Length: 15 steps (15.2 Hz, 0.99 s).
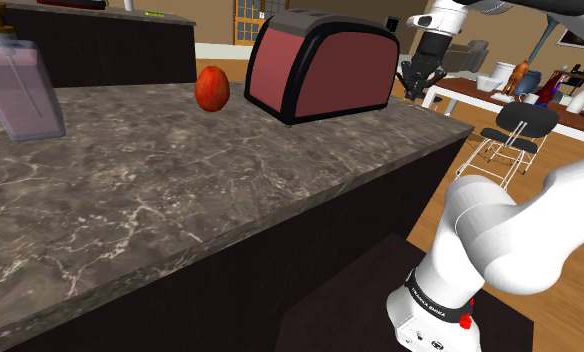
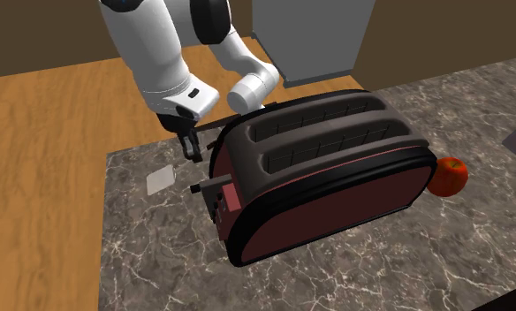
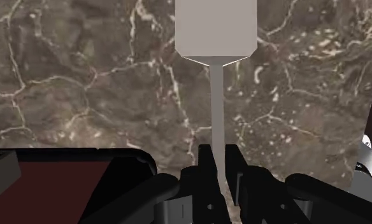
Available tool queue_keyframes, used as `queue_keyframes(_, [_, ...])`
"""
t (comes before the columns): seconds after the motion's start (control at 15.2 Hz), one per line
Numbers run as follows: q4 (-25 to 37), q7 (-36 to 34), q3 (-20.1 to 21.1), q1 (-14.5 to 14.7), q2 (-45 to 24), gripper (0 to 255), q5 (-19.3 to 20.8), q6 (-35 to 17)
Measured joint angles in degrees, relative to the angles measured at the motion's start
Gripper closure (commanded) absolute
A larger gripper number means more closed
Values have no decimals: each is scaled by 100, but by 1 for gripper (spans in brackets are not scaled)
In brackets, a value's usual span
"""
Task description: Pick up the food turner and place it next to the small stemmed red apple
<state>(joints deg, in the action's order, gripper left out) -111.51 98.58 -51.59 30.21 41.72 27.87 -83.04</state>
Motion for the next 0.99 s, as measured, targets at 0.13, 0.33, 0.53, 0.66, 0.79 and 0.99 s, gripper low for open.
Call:
queue_keyframes(0.13, [192,32,25,35,-62,255,-46,137])
queue_keyframes(0.33, [501,81,49,100,-173,255,-118,343])
queue_keyframes(0.53, [788,110,79,163,-285,255,-193,538])
queue_keyframes(0.66, [984,137,90,204,-360,255,-237,667])
queue_keyframes(0.79, [1190,173,83,252,-445,255,-280,794])
queue_keyframes(0.99, [1536,243,54,335,-589,255,-345,1002])
